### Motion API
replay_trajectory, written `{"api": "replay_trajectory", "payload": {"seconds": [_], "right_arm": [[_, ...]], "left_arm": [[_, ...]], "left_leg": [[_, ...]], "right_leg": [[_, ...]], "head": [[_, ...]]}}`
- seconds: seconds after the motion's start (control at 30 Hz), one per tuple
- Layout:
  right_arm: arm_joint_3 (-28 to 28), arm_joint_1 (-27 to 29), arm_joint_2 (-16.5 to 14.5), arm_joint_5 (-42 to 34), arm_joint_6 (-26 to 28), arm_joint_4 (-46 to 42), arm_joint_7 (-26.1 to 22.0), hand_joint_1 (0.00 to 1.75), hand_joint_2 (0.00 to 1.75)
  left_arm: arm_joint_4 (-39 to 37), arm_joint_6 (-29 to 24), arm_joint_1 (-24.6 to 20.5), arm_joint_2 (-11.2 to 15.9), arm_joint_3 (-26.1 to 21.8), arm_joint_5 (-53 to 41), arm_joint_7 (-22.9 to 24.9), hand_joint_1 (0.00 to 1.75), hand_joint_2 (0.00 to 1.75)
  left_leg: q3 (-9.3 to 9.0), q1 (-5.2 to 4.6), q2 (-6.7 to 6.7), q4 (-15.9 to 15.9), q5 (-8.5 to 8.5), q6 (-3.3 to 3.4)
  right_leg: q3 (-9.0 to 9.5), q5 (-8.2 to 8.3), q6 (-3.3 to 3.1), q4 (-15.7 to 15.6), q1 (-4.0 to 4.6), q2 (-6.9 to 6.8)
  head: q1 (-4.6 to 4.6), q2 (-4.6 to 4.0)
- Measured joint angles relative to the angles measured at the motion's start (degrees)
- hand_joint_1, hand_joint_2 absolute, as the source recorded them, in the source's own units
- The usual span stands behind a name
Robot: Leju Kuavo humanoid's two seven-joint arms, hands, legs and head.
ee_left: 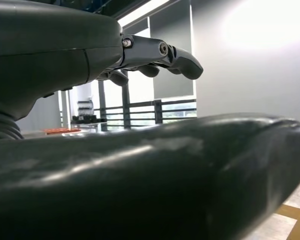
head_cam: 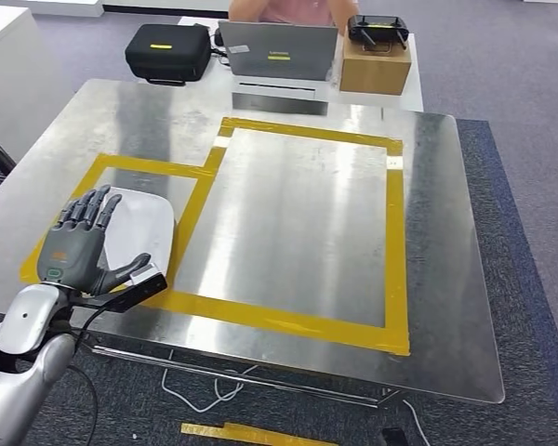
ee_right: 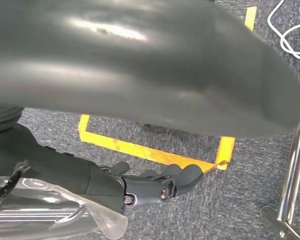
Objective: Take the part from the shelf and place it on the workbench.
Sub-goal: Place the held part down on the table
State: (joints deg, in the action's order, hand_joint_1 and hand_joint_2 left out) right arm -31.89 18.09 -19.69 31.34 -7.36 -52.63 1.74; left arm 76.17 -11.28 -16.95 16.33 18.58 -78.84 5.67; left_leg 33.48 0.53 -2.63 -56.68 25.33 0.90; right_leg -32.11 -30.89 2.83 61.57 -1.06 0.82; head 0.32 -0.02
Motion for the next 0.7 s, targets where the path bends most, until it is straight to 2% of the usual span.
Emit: {"api": "replay_trajectory", "payload": {"seconds": [0.03,0.07,0.17,0.2,0.27,0.3,0.33,0.37,0.4,0.43,0.47,0.5,0.53,0.57,0.63,0.67,0.7], "right_arm": [[0.00,-0.05,0.00,-0.01,0.02,0.01,-0.03,0.00,0.00],[-0.01,-0.09,0.00,-0.01,0.04,0.01,-0.06,0.00,0.00],[-0.05,-0.13,-0.02,-0.02,0.06,0.02,-0.08,0.00,0.00],[-0.07,-0.16,-0.04,-0.02,0.06,0.02,-0.08,0.00,0.00],[-0.16,-0.17,-0.05,-0.02,0.06,0.02,-0.09,0.00,0.00],[-0.22,-0.13,-0.06,-0.02,0.06,0.02,-0.10,0.00,0.00],[-0.29,-0.10,-0.06,-0.02,0.06,0.02,-0.10,0.00,0.00],[-0.35,-0.09,-0.07,-0.02,0.06,0.02,-0.10,0.00,0.00],[-0.40,-0.10,-0.07,-0.02,0.06,0.02,-0.10,0.00,0.00],[-0.44,-0.12,-0.07,-0.02,0.06,0.02,-0.10,0.00,0.00],[-0.49,-0.13,-0.08,-0.02,0.06,0.02,-0.10,0.00,0.00],[-0.53,-0.14,-0.10,-0.02,0.06,0.02,-0.10,0.00,0.00],[-0.57,-0.14,-0.11,-0.02,0.06,0.02,-0.10,0.00,0.00],[-0.60,-0.13,-0.13,-0.02,0.06,0.02,-0.10,0.00,0.00],[-0.64,-0.07,-0.13,-0.02,0.06,0.02,-0.10,0.00,0.00],[-0.65,-0.03,-0.13,-0.02,0.05,0.02,-0.10,0.00,0.00],[-0.64,-0.01,-0.12,-0.02,0.05,0.02,-0.10,0.00,0.00]], "left_arm": [[0.00,0.03,0.00,0.03,-0.04,-0.01,0.04,0.00,0.00],[0.00,0.07,-0.01,0.07,-0.09,-0.01,0.08,0.00,0.00],[0.00,0.13,0.04,0.23,-0.25,-0.02,0.13,0.00,0.00],[0.00,0.14,0.05,0.30,-0.28,-0.02,0.13,0.00,0.00],[0.00,0.15,0.04,0.38,-0.32,-0.02,0.13,0.00,0.00],[0.00,0.16,0.05,0.39,-0.33,-0.02,0.13,0.00,0.00],[0.00,0.16,0.09,0.39,-0.33,-0.02,0.13,0.00,0.00],[0.00,0.16,0.14,0.39,-0.33,-0.02,0.13,0.00,0.00],[0.00,0.16,0.17,0.39,-0.33,-0.02,0.13,0.00,0.00],[0.00,0.16,0.18,0.39,-0.33,-0.02,0.13,0.00,0.00],[0.00,0.16,0.15,0.40,-0.33,-0.02,0.13,0.00,0.00],[0.00,0.16,0.09,0.42,-0.34,-0.02,0.13,0.00,0.00],[0.00,0.15,0.03,0.44,-0.35,-0.02,0.13,0.00,0.00],[0.00,0.15,-0.03,0.46,-0.37,-0.02,0.13,0.00,0.00],[0.00,0.14,-0.06,0.51,-0.39,-0.02,0.13,0.00,0.00],[0.00,0.14,-0.10,0.51,-0.39,-0.02,0.13,0.00,0.00],[0.00,0.15,-0.15,0.49,-0.39,-0.02,0.13,0.00,0.00]], "left_leg": [[0.13,-0.06,-0.09,-0.14,-0.12,-0.38],[0.29,-0.14,-0.19,-0.24,-0.28,-0.79],[0.75,-0.10,-0.21,-0.51,-0.45,-1.81],[1.20,-0.03,0.18,-1.46,0.59,-2.07],[3.17,0.05,1.36,-6.83,5.02,-2.53],[4.41,0.07,1.80,-10.74,7.53,-2.71],[5.33,0.08,2.01,-14.21,9.27,-2.82],[5.45,0.08,2.10,-16.14,9.87,-2.81],[4.53,0.07,2.13,-15.92,9.30,-2.68],[2.44,0.04,2.13,-13.40,7.87,-2.42],[-0.46,-0.05,2.18,-9.24,6.34,-2.02],[-3.32,-0.20,2.29,-4.83,5.42,-1.60],[-5.44,-0.39,2.38,-1.38,4.89,-1.29],[-6.52,-0.59,2.46,0.63,4.84,-1.05],[-6.33,-0.80,2.48,1.46,4.38,-0.68],[-6.00,-0.73,2.54,1.69,3.87,-0.38],[-5.56,-0.60,2.60,1.88,3.25,0.00]], "right_leg": [[1.67,0.74,-0.17,-2.88,-0.04,0.23],[2.44,0.83,-0.42,-4.22,-0.01,0.45],[2.01,1.31,-1.82,-4.37,0.09,0.25],[1.69,1.63,-2.39,-4.41,0.06,0.04],[0.85,2.32,-3.33,-4.48,0.11,-0.47],[0.34,2.66,-3.61,-4.46,0.23,-0.70],[-0.20,3.03,-3.75,-4.43,0.39,-0.96],[-0.74,3.42,-3.81,-4.40,0.56,-1.18],[-1.23,3.79,-3.82,-4.37,0.72,-1.35],[-1.67,4.16,-3.79,-4.36,0.89,-1.49],[-1.98,4.50,-3.73,-4.34,1.02,-1.59],[-2.24,4.81,-3.59,-4.31,1.20,-1.67],[-2.44,5.16,-3.36,-4.31,1.29,-1.75],[-2.58,5.51,-3.07,-4.32,1.31,-1.82],[-2.81,6.31,-2.31,-4.46,1.27,-1.91],[-3.11,6.14,-1.97,-4.31,1.23,-1.80],[-3.69,5.11,-1.65,-3.53,1.20,-1.61]], "head": [[-0.02,0.01],[-0.03,0.01],[-0.06,0.01],[-0.16,0.00],[-0.38,0.00],[-0.49,0.00],[-0.49,0.00],[-0.49,0.01],[-0.49,0.01],[-0.48,0.01],[-0.48,0.00],[-0.45,-0.01],[-0.42,0.00],[-0.45,0.00],[-0.52,0.01],[-0.61,0.00],[-0.55,0.01]]}}
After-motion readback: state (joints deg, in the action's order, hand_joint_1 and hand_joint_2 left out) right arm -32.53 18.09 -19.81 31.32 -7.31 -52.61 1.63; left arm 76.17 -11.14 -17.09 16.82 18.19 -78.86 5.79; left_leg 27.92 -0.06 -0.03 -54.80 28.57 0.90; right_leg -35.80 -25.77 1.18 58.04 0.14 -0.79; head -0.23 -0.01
